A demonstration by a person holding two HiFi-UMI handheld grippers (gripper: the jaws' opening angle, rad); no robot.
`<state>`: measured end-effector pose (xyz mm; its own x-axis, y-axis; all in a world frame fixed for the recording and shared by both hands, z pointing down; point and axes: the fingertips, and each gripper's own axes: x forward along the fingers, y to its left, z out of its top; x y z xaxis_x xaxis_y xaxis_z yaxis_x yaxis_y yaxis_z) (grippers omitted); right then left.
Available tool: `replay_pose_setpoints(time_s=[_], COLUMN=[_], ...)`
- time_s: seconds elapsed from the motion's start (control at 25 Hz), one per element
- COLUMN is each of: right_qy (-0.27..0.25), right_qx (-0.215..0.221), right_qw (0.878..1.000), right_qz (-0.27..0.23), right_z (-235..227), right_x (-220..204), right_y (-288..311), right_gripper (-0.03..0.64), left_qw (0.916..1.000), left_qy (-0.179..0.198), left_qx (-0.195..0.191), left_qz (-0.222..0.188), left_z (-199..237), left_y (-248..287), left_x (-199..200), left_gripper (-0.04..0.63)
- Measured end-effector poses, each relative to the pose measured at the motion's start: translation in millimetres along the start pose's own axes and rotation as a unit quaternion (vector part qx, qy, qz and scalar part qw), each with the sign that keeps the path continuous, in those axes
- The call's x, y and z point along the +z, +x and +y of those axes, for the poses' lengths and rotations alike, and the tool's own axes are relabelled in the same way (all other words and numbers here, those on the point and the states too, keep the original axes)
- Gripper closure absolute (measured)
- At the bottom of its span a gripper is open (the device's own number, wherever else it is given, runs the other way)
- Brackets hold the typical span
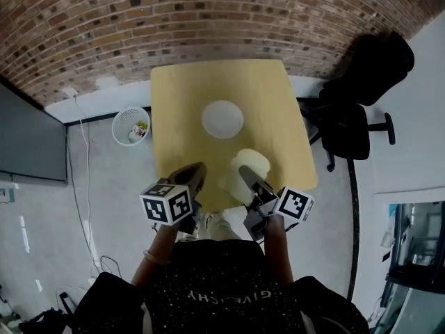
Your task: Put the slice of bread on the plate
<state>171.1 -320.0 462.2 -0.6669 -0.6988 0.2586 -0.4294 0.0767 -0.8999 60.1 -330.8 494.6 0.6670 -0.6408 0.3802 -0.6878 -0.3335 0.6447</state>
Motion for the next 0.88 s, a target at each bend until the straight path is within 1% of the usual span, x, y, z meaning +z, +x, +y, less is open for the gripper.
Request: replay_pose_setpoints(time_s=[0.08, 0.2, 0.4, 0.48, 0.64, 0.76, 0.88], right_qy=[0.007, 0.009, -0.005, -0.001, -0.014, -0.026, -0.037], right_qx=[-0.003, -0.005, -0.022, -0.021, -0.029, -0.032, -0.050], right_qw=[1.000, 1.000, 0.999, 0.998, 0.996, 0.994, 0.992], right_qz=[0.009, 0.019, 0.039, 0.053, 0.086, 0.097, 0.107], right_z=[-9, -20, -44, -50, -61, -63, -68], right_x=[13, 36, 80, 95, 119, 130, 136], right_y=[8, 20, 35, 45, 78, 107, 135], right_gripper=[0.518, 0.518, 0.518, 0.518, 0.518, 0.518, 0.518], left_qw=[0.9999, 0.9995, 0.9985, 0.9980, 0.9970, 0.9957, 0.9932], left_qy=[-0.005, -0.003, 0.023, 0.029, 0.022, 0.012, 0.017], left_qx=[0.013, 0.032, 0.049, 0.055, 0.072, 0.089, 0.110], left_qz=[0.000, -0.004, -0.006, -0.008, -0.019, -0.025, -0.033], left_z=[7, 16, 18, 19, 29, 45, 64], left_y=[14, 35, 73, 84, 94, 94, 90], left_x=[6, 17, 34, 40, 49, 53, 60], left_gripper=[0.585, 0.586, 0.586, 0.586, 0.586, 0.586, 0.586])
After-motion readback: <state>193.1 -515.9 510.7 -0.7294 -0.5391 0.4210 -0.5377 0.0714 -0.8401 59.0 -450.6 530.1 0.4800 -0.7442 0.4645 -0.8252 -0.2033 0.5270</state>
